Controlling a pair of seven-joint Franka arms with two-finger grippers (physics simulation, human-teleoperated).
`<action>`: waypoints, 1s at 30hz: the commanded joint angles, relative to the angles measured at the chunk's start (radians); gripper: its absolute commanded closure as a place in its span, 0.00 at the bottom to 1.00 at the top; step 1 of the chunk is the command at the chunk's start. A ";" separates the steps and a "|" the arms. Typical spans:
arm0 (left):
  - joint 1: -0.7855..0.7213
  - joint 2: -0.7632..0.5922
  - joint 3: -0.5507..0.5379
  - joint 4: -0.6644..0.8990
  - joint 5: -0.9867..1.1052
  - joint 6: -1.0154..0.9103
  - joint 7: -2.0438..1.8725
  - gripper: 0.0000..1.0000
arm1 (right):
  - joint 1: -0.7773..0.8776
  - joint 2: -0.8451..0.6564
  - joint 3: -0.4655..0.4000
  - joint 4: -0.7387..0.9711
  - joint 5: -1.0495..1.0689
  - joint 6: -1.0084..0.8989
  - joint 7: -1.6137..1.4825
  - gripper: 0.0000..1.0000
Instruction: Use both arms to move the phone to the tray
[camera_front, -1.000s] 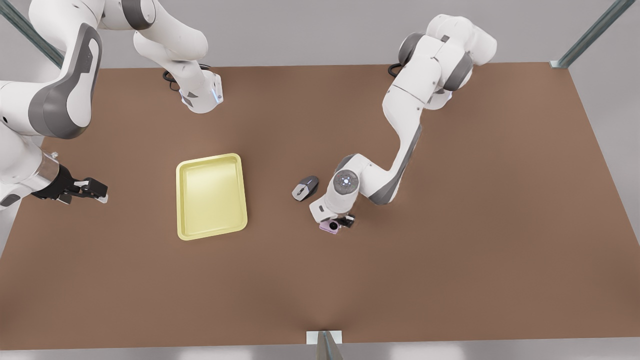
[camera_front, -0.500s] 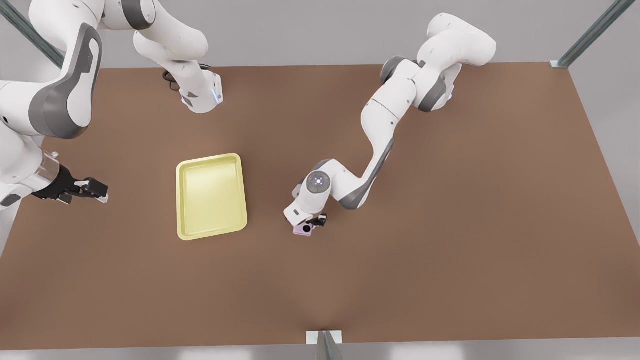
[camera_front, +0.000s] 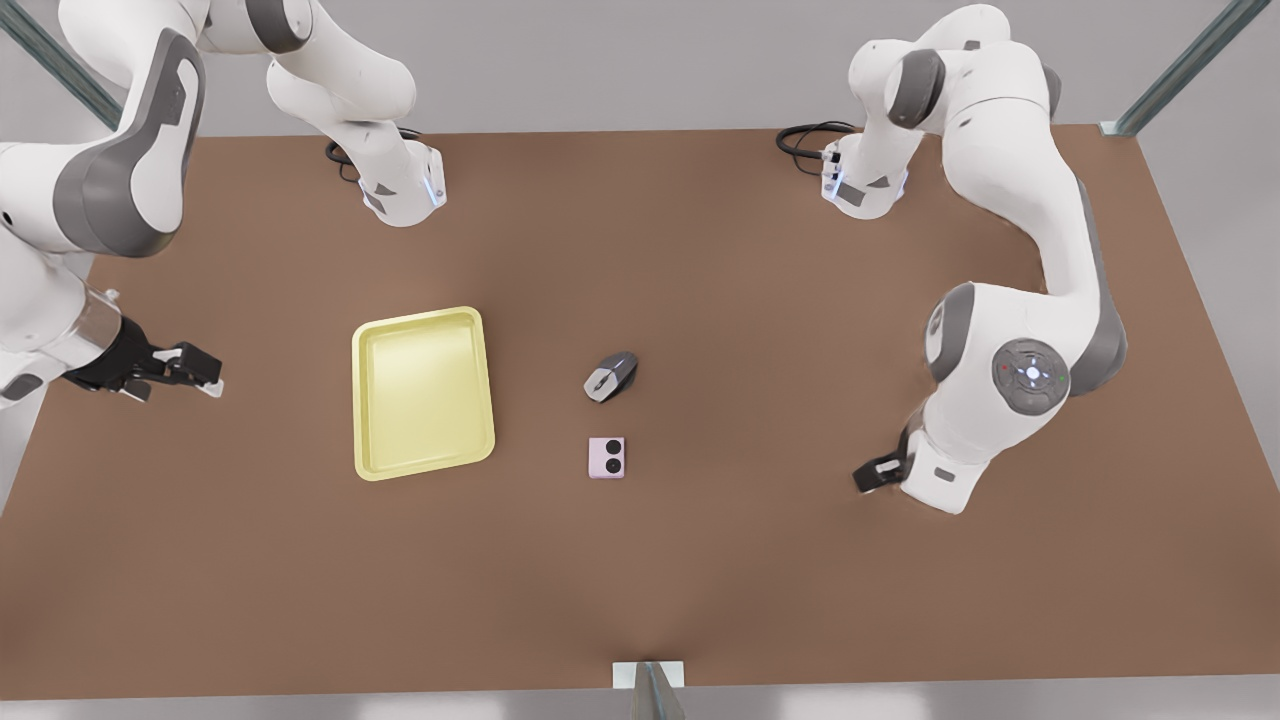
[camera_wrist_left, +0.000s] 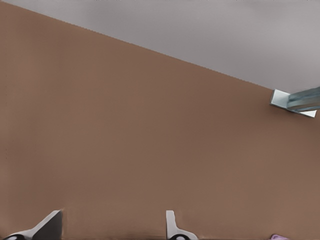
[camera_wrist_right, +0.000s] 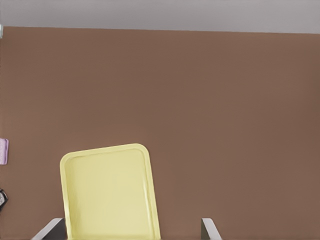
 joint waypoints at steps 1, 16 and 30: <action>0.039 -0.086 0.017 -0.029 0.003 -0.264 0.443 0.00 | -0.002 -0.004 -0.004 -0.001 -0.001 -0.024 0.003 0.00; 0.132 -0.398 -0.044 -0.421 0.105 -0.131 0.552 0.00 | 0.052 -0.018 0.005 -0.062 -0.033 -0.033 0.010 0.00; 0.131 -0.368 -0.043 -0.422 0.109 -0.129 0.591 0.00 | 0.239 0.120 0.189 -0.013 -0.027 0.045 0.654 0.00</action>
